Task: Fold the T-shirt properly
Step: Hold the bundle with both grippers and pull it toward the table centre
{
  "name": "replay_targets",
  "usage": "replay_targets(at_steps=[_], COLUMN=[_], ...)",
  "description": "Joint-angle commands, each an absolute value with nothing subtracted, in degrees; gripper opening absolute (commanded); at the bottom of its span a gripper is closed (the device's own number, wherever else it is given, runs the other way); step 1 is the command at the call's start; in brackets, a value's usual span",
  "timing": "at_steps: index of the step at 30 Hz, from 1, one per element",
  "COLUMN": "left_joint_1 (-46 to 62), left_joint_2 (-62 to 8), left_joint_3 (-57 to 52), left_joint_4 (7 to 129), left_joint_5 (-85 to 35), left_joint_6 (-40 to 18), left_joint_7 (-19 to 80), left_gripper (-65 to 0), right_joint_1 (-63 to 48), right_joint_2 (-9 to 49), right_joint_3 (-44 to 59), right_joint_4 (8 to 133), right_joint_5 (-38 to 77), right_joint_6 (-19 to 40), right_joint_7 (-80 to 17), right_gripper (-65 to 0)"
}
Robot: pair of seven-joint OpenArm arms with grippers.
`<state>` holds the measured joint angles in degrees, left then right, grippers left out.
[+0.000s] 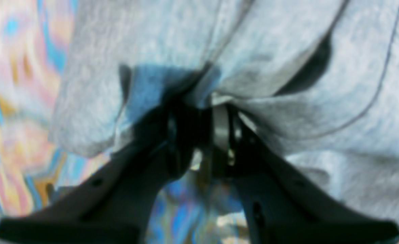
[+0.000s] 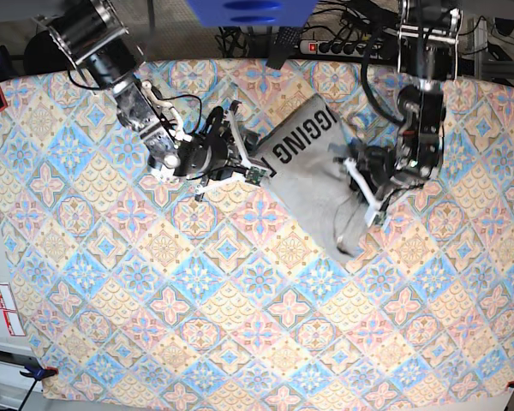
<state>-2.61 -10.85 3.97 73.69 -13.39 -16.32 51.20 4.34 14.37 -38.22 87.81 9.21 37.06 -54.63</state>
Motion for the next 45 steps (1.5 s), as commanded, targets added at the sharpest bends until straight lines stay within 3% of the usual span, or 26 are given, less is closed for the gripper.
replay_targets(at_steps=[1,10,14,21,26,30,38,45], left_joint_1=[-3.82,-17.19,-19.21,-10.24,-4.09,-4.00,-12.18,-21.32], left_joint_2=[-9.54,-7.25,-7.34,-13.76,-16.66,-16.84,-13.76,-11.21], left_joint_3=[5.32,16.92,18.86,18.15,8.75,2.59,2.68,10.07], left_joint_4=[71.34,61.85,64.48,81.19,86.55,81.36,65.01,50.77], left_joint_5=[-12.44,-12.44,-12.53,-12.88,-12.44,-12.44,-12.35,-12.44], left_joint_6=[-15.87,-15.52,-12.26,-11.82,-11.82,-11.82,-11.74,-11.74], left_joint_7=[51.56,48.22,54.02,61.41,60.97,57.19,48.48,38.55], left_gripper=[-54.2,-54.2,-54.2,-54.2,-54.2,-54.2,-54.2,-54.2], right_joint_1=[4.44,-1.89,-2.15,2.07,8.31,12.88,16.75,15.96], right_joint_2=[15.52,17.80,17.71,15.16,12.35,8.92,5.32,5.41], right_joint_3=[-37.93,-28.97,-25.36,-20.26,-17.45,-17.10,-17.36,-17.54], right_joint_4=[89.80,97.19,97.63,94.99,87.87,80.48,67.91,68.70], right_joint_5=[9.71,9.71,9.71,9.71,9.71,9.63,9.63,9.63], right_joint_6=[37.23,37.23,37.23,37.14,37.05,37.05,37.05,37.05], right_joint_7=[-53.93,-54.11,-54.11,-54.11,-53.93,-53.58,-48.84,-49.63], right_gripper=[-52.9,-52.9,-52.9,-52.9,-52.9,-52.9,-52.9,-52.9])
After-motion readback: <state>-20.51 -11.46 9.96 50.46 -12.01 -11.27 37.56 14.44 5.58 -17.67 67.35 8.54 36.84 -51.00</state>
